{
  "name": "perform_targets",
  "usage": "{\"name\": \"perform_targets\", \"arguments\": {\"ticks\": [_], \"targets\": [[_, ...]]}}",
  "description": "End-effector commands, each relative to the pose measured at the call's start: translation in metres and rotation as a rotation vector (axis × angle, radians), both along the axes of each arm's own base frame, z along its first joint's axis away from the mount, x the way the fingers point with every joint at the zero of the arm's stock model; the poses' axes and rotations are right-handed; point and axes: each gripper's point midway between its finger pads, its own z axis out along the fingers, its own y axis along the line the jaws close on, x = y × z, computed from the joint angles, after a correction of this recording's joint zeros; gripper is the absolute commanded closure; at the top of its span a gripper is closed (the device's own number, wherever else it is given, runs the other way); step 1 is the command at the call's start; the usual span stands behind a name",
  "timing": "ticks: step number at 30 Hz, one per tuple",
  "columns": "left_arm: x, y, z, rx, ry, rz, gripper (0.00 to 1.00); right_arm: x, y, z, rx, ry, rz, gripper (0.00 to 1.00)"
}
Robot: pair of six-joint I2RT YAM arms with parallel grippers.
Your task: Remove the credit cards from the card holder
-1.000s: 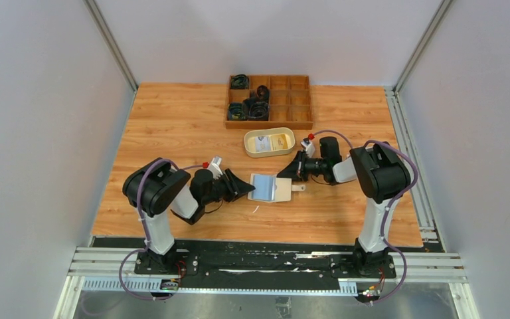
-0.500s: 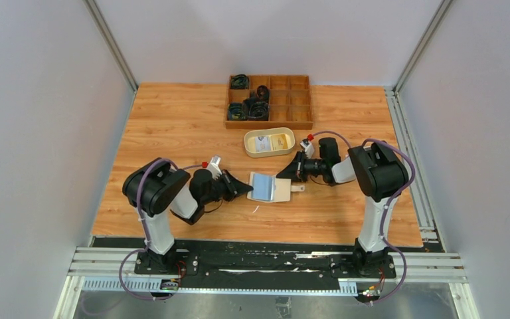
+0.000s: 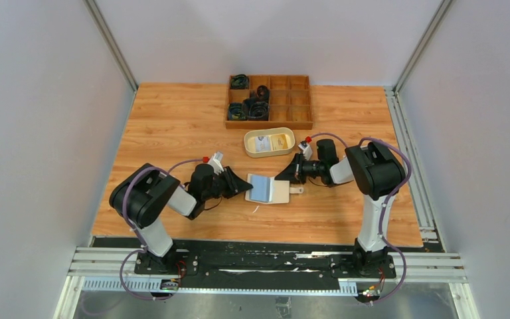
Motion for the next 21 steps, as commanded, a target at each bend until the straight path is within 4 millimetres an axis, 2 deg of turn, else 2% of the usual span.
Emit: {"name": "perform_targets", "arguments": {"ticks": [1,21], "targets": [[0.003,0.002,-0.005,0.010,-0.002,0.012,0.77,-0.003,0.007,-0.002,0.007,0.000,0.026,1.00],[0.006,0.013,-0.006,0.000,0.004,0.050,0.74,-0.006,0.007,-0.006,0.014,0.012,0.030,1.00]]}}
